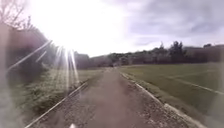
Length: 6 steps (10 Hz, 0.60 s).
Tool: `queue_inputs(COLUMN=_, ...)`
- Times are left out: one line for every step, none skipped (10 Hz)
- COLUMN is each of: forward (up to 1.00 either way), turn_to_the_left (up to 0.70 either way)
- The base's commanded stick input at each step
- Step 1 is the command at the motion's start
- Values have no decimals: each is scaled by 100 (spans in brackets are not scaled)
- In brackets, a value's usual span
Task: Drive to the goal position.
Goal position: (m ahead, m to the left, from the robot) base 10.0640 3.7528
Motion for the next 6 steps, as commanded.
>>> queue_inputs(forward=85, turn_to_the_left=17)
queue_inputs(forward=85, turn_to_the_left=21)
queue_inputs(forward=85, turn_to_the_left=26)
queue_inputs(forward=85, turn_to_the_left=30)
queue_inputs(forward=85, turn_to_the_left=0)
queue_inputs(forward=85, turn_to_the_left=0)
